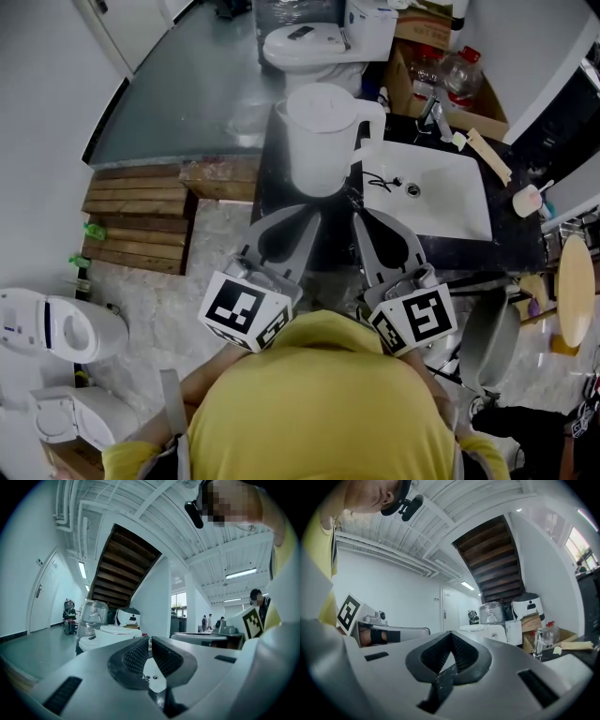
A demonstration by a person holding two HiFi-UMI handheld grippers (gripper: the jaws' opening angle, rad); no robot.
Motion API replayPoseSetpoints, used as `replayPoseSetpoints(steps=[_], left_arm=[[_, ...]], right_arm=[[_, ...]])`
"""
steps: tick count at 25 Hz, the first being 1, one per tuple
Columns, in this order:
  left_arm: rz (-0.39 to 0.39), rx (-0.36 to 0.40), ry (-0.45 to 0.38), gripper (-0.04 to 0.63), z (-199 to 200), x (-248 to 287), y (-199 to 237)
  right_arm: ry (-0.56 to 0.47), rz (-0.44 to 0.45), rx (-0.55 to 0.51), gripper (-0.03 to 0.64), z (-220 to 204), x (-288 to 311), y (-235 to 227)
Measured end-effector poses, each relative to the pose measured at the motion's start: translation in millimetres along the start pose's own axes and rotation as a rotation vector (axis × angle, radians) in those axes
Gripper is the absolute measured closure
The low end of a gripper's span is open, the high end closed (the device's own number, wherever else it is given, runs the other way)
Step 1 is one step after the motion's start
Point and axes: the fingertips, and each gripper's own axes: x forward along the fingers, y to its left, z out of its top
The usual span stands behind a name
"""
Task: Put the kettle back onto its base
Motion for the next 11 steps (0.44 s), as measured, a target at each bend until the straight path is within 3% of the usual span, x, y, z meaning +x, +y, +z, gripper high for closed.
replayPoseSetpoints(steps=[11], left_arm=[[-0.015,0.007,0.007,0.565,0.9,5.3,0.9]], right_arm=[[0.000,0.004,-0.005,0.600,-0.3,1.3,-1.5]])
